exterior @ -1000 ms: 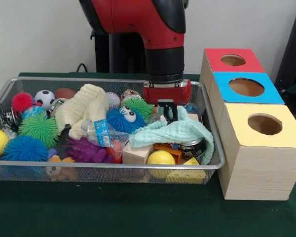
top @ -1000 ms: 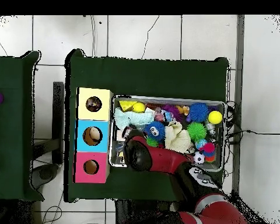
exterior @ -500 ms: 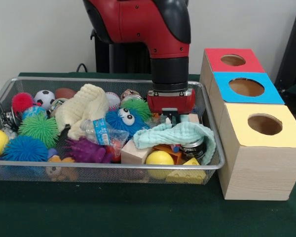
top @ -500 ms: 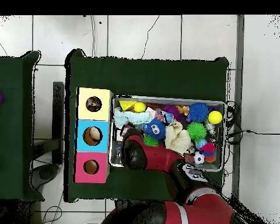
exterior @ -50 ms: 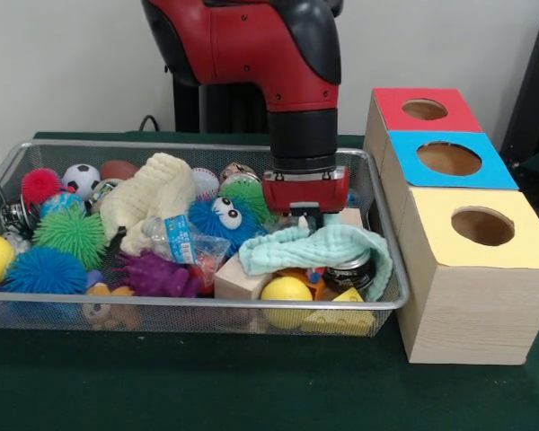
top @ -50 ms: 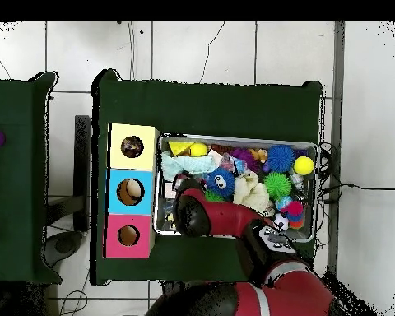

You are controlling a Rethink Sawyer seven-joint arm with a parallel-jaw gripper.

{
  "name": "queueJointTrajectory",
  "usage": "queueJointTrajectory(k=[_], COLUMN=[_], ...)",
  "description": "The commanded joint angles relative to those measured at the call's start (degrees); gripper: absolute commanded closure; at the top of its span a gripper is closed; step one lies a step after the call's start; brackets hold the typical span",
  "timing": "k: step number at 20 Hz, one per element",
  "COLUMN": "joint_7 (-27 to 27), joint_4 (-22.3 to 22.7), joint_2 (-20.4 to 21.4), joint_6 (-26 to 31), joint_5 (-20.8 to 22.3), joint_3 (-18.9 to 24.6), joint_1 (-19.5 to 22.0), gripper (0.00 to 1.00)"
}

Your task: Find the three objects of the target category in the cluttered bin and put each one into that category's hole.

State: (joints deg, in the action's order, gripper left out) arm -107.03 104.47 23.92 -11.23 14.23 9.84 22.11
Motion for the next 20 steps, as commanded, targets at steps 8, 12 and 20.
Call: queueJointTrajectory(k=[8, 12, 20], joint_7=[4.74, 5.13, 4.43], joint_4=[-20.24, -20.56, -20.67], joint_2=[-8.54, -8.65, -8.7], joint_6=[10.35, 12.01, 13.76], joint_5=[14.22, 18.15, 22.46], joint_3=[5.24, 8.37, 11.5], joint_1=[12.58, 15.51, 18.29], gripper=[1.0, 1.0, 1.0])
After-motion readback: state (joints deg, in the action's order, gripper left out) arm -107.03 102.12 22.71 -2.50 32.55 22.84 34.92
